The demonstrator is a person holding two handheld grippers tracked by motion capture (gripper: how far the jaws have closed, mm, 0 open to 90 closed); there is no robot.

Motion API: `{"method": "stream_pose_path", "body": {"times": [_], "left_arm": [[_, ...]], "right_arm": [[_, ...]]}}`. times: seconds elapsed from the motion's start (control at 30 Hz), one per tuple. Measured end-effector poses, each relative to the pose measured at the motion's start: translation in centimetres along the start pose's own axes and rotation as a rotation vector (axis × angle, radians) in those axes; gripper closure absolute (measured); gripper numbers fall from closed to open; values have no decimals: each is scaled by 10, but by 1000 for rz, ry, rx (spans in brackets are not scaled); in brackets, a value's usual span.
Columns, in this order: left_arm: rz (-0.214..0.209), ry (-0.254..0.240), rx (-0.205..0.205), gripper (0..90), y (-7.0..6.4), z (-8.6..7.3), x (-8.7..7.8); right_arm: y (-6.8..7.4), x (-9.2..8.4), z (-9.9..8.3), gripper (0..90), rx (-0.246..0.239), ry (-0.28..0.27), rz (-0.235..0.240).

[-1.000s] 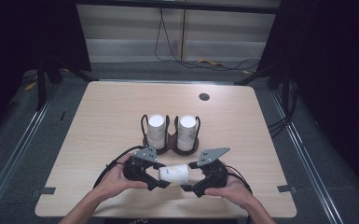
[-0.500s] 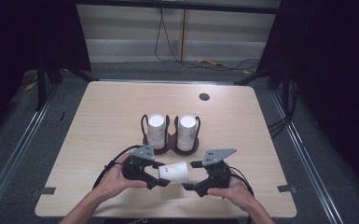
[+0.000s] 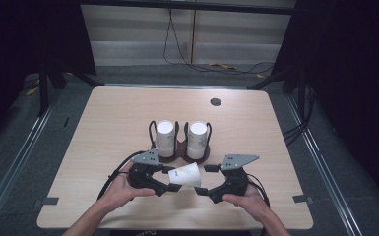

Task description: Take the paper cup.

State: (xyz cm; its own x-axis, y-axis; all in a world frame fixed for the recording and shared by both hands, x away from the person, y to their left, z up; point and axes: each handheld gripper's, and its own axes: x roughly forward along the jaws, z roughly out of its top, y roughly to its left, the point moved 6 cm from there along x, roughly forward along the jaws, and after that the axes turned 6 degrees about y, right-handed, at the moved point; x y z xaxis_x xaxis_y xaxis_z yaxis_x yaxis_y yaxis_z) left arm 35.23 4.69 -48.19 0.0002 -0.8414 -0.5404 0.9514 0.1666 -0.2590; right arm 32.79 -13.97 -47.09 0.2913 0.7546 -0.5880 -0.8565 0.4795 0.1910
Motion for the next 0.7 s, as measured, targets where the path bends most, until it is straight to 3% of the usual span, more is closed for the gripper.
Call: {"method": "stream_pose_path", "body": {"times": [0.47, 0.7], "left_arm": [[-9, -79, -10, 363, -2, 6, -4], [-12, -91, -4, 362, -3, 7, -5]], "right_arm": [[-1, -8, 7, 159, 25, -86, 11], [0, -7, 8, 157, 36, -104, 20]]}}
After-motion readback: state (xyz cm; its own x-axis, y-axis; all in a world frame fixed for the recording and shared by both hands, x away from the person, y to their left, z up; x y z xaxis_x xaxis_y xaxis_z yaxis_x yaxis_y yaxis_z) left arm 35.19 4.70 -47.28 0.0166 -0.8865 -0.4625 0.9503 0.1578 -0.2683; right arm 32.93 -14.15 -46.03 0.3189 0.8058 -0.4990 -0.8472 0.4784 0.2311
